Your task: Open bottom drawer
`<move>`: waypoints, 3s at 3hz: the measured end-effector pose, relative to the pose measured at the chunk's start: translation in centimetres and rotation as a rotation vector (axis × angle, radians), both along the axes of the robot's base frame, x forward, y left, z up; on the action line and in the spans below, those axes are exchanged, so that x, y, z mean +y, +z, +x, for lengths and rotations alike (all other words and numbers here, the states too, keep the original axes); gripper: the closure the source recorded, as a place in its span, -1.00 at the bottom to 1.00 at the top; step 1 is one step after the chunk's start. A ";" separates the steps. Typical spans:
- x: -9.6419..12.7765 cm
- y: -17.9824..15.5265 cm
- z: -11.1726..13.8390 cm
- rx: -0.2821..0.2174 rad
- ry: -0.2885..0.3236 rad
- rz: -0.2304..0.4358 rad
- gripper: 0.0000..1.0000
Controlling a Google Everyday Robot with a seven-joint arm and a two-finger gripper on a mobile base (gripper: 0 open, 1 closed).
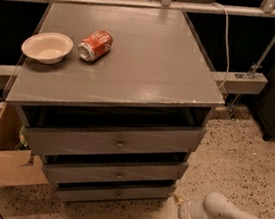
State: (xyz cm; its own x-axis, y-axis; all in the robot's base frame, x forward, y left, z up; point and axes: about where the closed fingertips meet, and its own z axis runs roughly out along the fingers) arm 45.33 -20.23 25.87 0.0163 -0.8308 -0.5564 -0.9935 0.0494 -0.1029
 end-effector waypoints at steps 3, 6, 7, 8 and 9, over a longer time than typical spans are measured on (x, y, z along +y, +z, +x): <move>3.9 -4.7 2.6 -0.174 0.125 0.130 -1.00; 7.1 -7.0 5.2 -0.282 0.204 -0.045 -1.00; 7.2 -7.2 5.5 -0.287 0.197 -0.055 -1.00; 6.8 -7.0 5.4 -0.299 0.179 -0.057 -1.00; 6.4 -6.9 6.2 -0.329 0.166 -0.080 -1.00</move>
Offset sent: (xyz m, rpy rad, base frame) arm 0.0286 0.0260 -0.0587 0.1669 -0.1392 0.0830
